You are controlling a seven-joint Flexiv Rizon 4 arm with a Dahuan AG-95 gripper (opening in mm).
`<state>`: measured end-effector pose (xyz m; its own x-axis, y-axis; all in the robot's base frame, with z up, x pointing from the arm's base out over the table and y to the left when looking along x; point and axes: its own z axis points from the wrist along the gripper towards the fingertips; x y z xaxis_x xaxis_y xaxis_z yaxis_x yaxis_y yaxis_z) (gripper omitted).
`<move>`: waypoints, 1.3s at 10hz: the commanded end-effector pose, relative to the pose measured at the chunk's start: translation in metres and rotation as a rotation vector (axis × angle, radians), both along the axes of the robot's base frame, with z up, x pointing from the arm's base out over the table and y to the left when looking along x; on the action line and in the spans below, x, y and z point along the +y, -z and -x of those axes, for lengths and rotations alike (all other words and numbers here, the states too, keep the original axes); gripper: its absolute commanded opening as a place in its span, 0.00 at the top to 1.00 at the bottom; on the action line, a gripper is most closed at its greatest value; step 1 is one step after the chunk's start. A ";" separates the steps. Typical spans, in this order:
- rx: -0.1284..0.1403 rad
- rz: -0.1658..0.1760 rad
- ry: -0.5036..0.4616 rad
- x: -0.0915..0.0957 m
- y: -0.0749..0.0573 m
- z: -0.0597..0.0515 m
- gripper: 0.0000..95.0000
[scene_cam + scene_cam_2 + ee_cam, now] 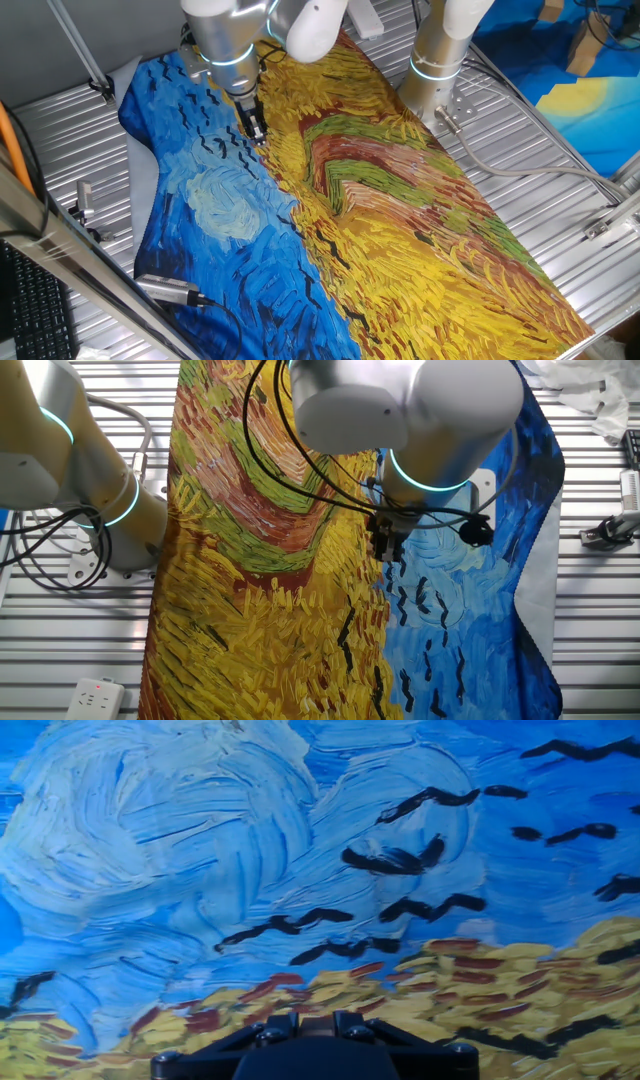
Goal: Pick up the small block on the left and move it to the right
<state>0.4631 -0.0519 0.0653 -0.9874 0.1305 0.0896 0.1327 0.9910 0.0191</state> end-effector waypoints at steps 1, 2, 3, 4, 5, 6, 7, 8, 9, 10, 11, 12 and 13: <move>0.002 0.001 0.000 0.000 0.001 -0.001 1.00; 0.005 0.002 0.003 0.000 0.001 -0.001 1.00; 0.009 0.005 0.004 0.000 0.001 -0.001 1.00; 0.008 0.007 0.007 0.000 0.001 -0.001 1.00; 0.008 0.012 0.011 0.000 0.001 -0.001 1.00; 0.008 0.015 0.009 0.000 0.001 -0.001 1.00; 0.008 0.014 0.004 0.000 0.001 -0.001 1.00; 0.008 0.014 -0.005 0.000 0.001 -0.001 1.00; 0.008 0.012 -0.016 0.000 0.001 -0.001 1.00; 0.008 0.008 -0.033 0.000 0.001 -0.001 1.00; 0.009 -0.004 -0.071 0.000 0.001 -0.001 1.00; 0.012 -0.010 -0.088 0.000 0.001 -0.001 1.00; 0.020 -0.018 -0.107 0.000 0.001 -0.001 1.00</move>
